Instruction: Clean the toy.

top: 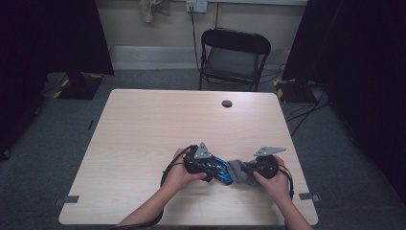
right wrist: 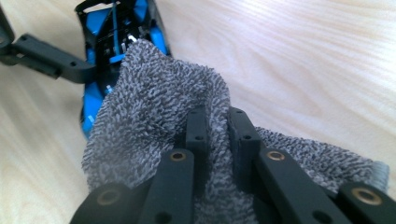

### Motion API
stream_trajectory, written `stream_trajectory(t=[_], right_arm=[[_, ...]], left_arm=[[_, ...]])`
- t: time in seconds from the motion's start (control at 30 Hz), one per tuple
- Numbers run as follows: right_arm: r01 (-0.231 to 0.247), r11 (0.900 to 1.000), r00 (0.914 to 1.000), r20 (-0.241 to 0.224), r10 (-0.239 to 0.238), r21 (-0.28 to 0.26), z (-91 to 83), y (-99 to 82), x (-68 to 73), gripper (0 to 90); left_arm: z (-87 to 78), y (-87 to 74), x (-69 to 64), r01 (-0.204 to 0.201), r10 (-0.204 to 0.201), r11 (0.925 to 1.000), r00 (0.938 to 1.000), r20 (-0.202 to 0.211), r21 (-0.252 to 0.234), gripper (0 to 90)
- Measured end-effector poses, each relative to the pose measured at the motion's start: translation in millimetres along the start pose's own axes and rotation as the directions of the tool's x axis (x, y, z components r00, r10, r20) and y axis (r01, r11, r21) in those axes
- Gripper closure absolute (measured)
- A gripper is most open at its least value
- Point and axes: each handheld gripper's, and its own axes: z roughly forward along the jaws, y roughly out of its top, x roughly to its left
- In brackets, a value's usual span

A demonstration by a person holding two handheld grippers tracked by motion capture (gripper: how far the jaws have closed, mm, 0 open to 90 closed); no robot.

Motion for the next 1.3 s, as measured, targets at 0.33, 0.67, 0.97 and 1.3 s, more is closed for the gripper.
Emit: stream_trajectory(t=[0.33, 0.67, 0.97, 1.3], right_arm=[[-0.049, 0.9982, 0.9956, 0.077, 0.052, -0.035, -4.8, 11.6, -17.2, 80.9], [-0.031, 0.9995, 0.9972, 0.069, 0.031, 0.0, -4.6, 0.9, -26.7, 48.4], [-0.04, 0.9986, 0.9977, 0.057, 0.038, 0.034, -12.3, -6.6, -31.4, 37.0], [-0.083, 0.9959, 0.9949, 0.06, 0.081, 0.035, -8.1, -14.9, -27.2, 70.1]], left_arm=[[0.4, 0.2, -0.5, 0.002, -0.002, 1.0, 1.0, 0.003, -0.001, 15.8], [0.5, -0.2, -0.6, 0.002, -0.002, 1.0, 1.0, 0.003, -0.006, 15.8], [-1.7, 4.6, 2.0, 0.028, -0.028, 0.9996, 0.9992, 0.029, 0.007, 18.1], [-16.2, 6.6, -2.2, 0.015, -0.016, 0.9998, 0.9994, 0.032, 0.014, 19.9]])
